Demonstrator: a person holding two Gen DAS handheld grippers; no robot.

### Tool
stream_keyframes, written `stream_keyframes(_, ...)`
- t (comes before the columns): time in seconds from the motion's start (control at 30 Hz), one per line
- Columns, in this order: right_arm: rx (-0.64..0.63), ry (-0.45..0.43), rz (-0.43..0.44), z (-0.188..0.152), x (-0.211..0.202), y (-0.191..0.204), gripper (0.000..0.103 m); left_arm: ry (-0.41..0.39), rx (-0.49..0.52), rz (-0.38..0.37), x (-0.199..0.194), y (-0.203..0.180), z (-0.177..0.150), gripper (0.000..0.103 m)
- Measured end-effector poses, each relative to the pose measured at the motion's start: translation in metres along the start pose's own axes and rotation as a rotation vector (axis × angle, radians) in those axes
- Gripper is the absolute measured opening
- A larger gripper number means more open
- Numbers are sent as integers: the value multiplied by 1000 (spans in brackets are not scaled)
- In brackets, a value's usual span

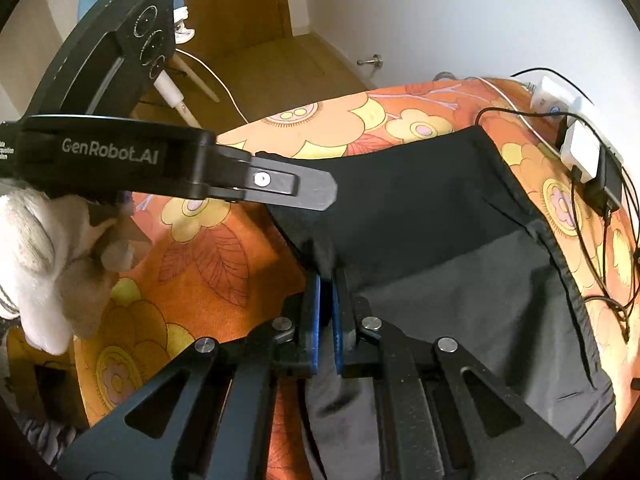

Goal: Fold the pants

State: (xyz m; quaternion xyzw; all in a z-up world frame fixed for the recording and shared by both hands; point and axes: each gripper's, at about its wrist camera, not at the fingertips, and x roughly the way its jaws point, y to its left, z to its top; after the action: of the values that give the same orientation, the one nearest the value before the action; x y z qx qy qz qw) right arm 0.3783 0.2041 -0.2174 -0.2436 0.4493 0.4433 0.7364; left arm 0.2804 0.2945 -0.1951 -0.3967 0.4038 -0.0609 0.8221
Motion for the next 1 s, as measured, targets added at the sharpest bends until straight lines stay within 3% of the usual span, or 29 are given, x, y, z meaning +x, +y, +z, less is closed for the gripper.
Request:
stream_keyframes(0.07,7,-5,2,-2,-1,-1,6,-14,3,-2,1,1,0,43)
stream_keyframes(0.1,11,-6,1,-2,-1,-2,6,-21,12,-1,2,1,0,25)
stream_keyframes(0.13,15,-8,-1,-3,-1,-4,6,-24,23,5,2,0,0,15)
stream_keyframes(0.2,23,-6,0,-4,-7,-8,15,-42,60,16,2,-3,-1,10)
stream_keyframes(0.23,31,-9,7,-5,-10,-11,25,-50,76,17,1,-5,-1,9)
stream_keyframes(0.27,53,-26,21,-6,-20,-16,34,-60,101,15,-2,-8,-3,8)
stream_keyframes(0.33,92,-53,35,-8,-35,-26,38,-80,149,23,-6,-14,-6,7)
stream_keyframes(0.43,200,-103,35,0,-56,-51,43,-96,203,35,-9,-22,-10,7)
stream_keyframes(0.53,339,-100,26,25,-58,-76,44,-108,260,51,-10,-31,-18,7)
stream_keyframes(0.67,445,-8,49,67,-34,-89,47,-113,363,74,-8,-49,-30,7)
stream_keyframes(0.8,464,67,-19,93,-9,-82,47,-115,424,78,-4,-61,-38,7)
stream_keyframes(1.0,455,185,-142,105,18,-78,47,-120,482,85,-5,-67,-44,7)
